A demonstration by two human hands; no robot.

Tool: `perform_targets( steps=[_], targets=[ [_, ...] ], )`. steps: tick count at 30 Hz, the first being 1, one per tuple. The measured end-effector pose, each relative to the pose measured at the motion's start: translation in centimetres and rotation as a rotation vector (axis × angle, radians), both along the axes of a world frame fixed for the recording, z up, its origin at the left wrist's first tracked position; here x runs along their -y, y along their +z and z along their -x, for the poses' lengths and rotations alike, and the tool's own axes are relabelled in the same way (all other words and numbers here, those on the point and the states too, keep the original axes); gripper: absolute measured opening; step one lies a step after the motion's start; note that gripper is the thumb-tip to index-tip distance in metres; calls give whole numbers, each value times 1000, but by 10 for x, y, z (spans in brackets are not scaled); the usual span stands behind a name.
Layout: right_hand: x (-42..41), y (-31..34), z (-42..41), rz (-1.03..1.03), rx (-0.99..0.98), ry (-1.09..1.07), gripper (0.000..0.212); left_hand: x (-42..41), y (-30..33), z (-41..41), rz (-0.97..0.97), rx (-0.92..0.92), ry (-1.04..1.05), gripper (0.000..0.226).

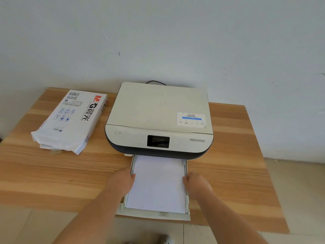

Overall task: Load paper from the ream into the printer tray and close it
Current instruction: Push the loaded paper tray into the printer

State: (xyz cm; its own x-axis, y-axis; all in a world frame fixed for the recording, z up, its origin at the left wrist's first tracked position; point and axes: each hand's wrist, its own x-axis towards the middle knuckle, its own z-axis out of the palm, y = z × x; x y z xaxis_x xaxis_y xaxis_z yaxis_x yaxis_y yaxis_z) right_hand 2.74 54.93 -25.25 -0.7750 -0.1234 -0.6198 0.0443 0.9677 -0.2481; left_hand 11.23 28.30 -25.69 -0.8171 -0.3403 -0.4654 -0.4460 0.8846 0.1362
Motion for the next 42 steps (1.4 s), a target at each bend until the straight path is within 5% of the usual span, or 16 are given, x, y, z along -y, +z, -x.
perform_targets(
  steps=[14, 42],
  targets=[
    [11, 3, 5, -80, 31, -12, 31, 11, 0, 18, -87, 162, -43, 25],
    [25, 15, 7, -189, 40, 23, 27, 14, -4, 25, -102, 90, -57, 34]
  ],
)
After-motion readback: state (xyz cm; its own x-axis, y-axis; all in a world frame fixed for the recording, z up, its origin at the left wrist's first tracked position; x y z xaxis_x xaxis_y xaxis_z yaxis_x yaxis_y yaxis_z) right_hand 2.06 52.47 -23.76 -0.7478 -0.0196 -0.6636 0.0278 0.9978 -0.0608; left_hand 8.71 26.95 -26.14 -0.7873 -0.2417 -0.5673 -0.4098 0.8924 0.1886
